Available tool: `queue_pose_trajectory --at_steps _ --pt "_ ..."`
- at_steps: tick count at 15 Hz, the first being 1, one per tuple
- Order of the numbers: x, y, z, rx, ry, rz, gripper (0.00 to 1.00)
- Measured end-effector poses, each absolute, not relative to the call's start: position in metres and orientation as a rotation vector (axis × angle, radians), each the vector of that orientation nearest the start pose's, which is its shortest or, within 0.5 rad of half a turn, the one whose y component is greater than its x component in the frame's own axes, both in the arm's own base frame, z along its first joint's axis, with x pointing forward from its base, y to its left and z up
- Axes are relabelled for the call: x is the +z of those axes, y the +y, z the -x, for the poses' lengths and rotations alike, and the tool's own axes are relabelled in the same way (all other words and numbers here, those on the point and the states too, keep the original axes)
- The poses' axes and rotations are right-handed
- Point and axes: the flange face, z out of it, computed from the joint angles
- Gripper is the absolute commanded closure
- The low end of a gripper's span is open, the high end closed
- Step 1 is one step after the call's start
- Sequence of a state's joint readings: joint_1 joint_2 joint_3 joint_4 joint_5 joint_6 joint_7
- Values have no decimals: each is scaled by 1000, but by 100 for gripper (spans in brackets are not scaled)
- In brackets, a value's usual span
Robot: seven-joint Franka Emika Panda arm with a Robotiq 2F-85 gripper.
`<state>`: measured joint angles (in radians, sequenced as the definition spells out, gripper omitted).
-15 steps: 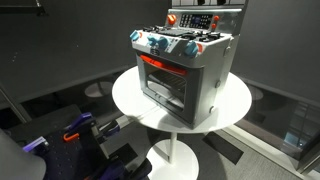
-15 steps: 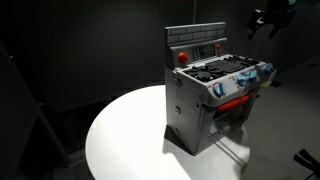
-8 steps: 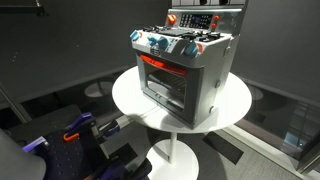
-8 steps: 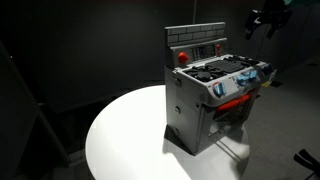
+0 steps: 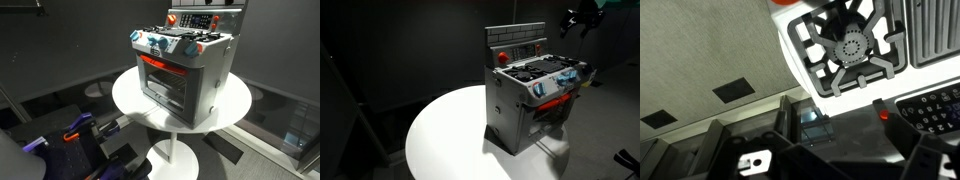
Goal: Press the top button on the right side of the stove
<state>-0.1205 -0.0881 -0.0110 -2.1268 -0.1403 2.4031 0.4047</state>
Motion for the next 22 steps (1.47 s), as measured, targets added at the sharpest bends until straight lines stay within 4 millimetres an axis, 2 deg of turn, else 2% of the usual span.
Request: queue_pose_trajectory --at_steps 14,22 --pt "443 -74 -576 -613 722 3008 0" --pt "433 -71 -598 -624 723 2987 0"
